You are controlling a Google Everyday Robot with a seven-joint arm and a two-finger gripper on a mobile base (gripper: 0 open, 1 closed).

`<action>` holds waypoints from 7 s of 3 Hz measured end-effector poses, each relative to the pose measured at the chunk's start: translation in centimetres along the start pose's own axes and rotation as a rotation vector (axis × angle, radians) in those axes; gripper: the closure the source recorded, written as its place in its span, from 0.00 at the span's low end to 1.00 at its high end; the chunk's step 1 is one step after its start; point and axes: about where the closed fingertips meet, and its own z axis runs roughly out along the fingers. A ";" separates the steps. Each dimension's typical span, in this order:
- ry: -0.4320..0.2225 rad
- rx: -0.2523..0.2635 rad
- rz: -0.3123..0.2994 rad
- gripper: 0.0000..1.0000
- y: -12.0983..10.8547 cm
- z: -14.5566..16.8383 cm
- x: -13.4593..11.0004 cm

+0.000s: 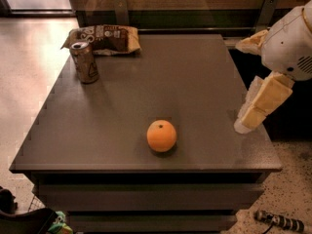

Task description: Move orange near brown chip bag

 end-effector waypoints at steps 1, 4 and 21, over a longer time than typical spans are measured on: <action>-0.199 -0.088 0.005 0.00 2.3 3.8 -2.3; -0.503 -0.155 -0.018 0.00 7.0 12.3 -3.8; -0.654 0.291 0.112 1.00 -30.1 9.2 -15.2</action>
Offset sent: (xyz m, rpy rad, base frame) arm -0.0227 0.0773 -0.0827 0.4069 0.0432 0.1574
